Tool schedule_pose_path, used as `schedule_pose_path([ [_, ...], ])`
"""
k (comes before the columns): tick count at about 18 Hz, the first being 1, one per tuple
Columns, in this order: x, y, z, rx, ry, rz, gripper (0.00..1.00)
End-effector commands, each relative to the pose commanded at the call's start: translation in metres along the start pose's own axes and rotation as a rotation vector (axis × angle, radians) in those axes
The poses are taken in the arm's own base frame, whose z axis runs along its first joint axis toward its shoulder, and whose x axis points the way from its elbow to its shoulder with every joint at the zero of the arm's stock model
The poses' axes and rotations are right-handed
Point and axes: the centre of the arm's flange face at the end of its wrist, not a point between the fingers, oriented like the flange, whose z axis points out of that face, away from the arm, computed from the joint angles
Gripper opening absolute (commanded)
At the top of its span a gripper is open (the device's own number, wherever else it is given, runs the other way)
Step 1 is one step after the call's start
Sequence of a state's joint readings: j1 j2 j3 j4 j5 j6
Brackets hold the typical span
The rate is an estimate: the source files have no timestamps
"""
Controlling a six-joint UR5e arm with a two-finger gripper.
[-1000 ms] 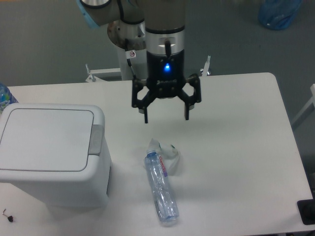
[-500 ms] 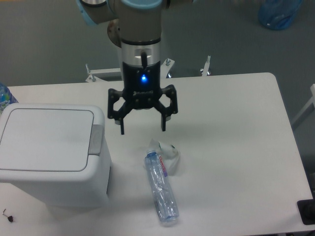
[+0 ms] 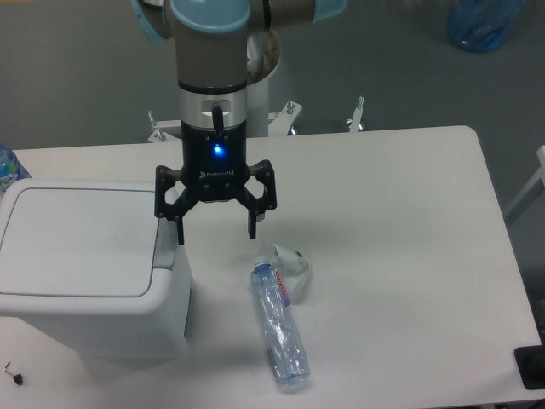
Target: Open the trash can
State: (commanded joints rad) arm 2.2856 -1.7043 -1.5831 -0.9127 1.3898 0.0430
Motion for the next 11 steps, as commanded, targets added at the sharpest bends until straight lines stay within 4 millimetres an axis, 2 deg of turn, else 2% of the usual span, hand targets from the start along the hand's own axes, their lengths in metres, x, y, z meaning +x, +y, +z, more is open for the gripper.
schedule_pose_path([
  [11, 0.0049, 0.0042, 0.0030, -0.009, 0.003, 0.003, 1.00],
])
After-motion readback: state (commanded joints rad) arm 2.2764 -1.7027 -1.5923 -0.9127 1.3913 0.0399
